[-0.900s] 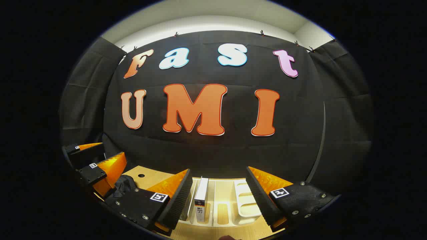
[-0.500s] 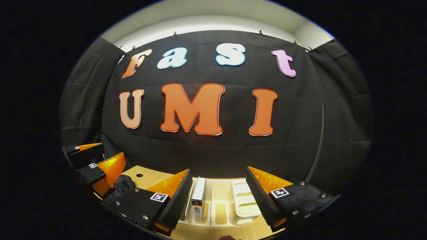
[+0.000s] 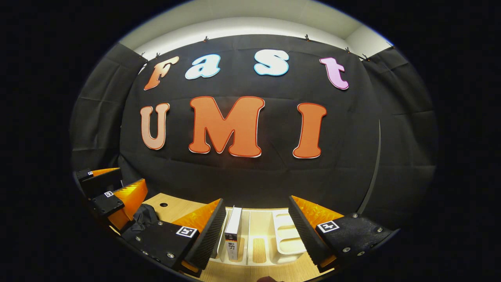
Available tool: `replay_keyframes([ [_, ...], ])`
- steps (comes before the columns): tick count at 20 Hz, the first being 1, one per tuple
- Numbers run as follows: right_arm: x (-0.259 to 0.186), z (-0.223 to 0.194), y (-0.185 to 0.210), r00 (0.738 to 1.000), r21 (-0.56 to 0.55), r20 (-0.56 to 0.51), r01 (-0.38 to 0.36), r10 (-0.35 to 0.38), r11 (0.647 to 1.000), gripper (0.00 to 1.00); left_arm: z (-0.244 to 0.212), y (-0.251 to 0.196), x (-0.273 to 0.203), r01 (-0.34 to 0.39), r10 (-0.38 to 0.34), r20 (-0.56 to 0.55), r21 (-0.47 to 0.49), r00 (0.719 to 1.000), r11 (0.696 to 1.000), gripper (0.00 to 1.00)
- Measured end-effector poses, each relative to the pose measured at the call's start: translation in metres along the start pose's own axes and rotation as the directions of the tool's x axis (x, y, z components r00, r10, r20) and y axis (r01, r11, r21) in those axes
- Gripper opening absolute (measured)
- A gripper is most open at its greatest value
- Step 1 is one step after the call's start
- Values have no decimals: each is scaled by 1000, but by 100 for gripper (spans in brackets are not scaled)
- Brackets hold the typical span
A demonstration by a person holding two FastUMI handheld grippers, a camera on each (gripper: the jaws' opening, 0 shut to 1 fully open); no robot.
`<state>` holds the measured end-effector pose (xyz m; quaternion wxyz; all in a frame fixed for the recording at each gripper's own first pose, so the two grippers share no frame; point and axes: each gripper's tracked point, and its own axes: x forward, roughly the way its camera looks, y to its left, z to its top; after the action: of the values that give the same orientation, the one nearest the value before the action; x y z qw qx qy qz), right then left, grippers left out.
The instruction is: Open the schoolbag, grab two books from the bookshelf and put them into the schoolbag.
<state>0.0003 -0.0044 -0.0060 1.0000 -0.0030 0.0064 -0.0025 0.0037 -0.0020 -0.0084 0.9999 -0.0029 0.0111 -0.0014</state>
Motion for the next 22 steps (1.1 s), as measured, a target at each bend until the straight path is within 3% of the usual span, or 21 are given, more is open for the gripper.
replay_keyframes([
  [22,1,-1,-6,1000,-2,1,11,-11,1000,95,6,20,0,-49,48,34,31,998,998,96],
])
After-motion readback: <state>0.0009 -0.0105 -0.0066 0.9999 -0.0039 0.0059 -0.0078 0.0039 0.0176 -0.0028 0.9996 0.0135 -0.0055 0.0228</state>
